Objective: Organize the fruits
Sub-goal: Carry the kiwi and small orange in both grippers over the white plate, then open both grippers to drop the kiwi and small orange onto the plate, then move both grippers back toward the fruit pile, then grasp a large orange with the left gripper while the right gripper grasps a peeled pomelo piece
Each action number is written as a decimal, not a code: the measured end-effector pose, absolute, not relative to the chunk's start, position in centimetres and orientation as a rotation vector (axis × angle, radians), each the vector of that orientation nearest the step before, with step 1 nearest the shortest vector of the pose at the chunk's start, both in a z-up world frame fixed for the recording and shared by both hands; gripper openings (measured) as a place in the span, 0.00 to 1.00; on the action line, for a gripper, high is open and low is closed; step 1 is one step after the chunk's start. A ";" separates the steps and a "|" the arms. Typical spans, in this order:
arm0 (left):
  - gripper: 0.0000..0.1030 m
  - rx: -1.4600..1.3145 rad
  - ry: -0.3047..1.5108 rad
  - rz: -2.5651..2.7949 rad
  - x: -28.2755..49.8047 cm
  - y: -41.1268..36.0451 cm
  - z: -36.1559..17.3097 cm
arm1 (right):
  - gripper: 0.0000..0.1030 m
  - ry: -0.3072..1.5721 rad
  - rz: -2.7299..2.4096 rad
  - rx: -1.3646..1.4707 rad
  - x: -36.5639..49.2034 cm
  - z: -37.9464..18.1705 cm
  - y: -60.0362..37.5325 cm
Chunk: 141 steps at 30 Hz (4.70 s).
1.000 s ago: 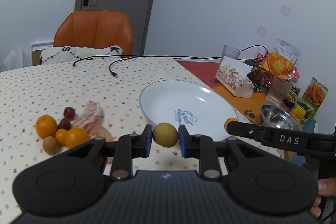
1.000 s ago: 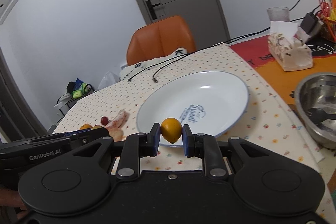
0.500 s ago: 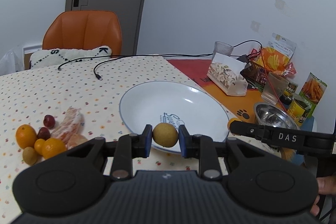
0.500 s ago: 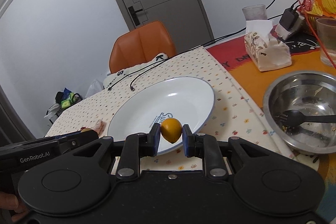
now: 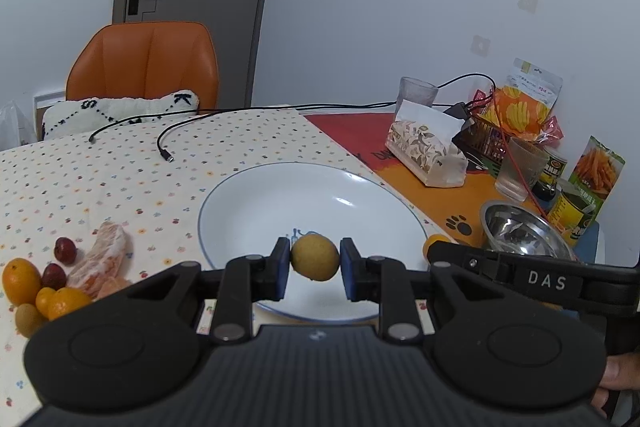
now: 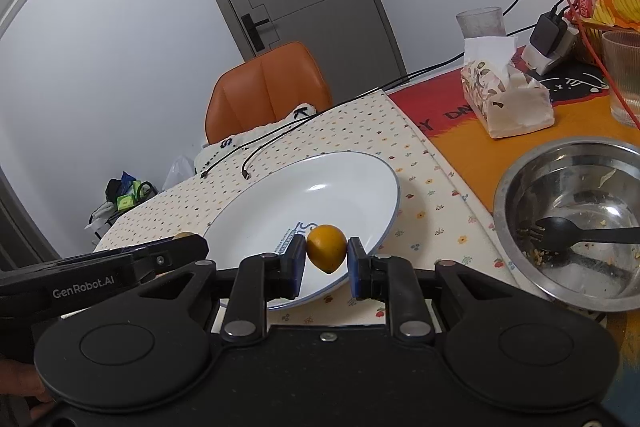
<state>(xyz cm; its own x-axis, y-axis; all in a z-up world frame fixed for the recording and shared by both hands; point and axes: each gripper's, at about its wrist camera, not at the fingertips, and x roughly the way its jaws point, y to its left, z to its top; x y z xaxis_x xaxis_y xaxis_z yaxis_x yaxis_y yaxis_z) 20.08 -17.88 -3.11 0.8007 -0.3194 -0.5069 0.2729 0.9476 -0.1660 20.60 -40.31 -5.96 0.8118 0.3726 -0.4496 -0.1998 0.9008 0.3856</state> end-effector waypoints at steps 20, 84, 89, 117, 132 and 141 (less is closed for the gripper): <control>0.48 -0.101 0.602 -0.241 20.6 -15.9 -4.0 | 0.28 0.565 0.339 0.321 21.4 -6.7 -38.8; 0.74 -0.237 0.600 -0.001 15.0 0.7 -5.5 | 0.84 0.636 0.587 0.200 20.7 -6.7 -23.8; 0.72 -0.249 0.609 -0.024 15.3 0.9 -5.7 | 0.72 0.664 0.593 0.186 21.5 -7.4 -22.5; 0.50 -0.259 0.633 -0.139 18.5 -1.6 -6.5 | 0.26 0.741 0.619 0.174 23.7 -8.7 -22.1; 0.37 -0.224 0.632 -0.090 20.0 -3.1 -7.5 | 0.29 0.737 0.627 0.166 23.3 -8.5 -22.9; 0.32 -0.252 0.634 -0.089 20.0 -2.7 -7.4 | 0.37 0.735 0.623 0.147 23.5 -8.6 -22.4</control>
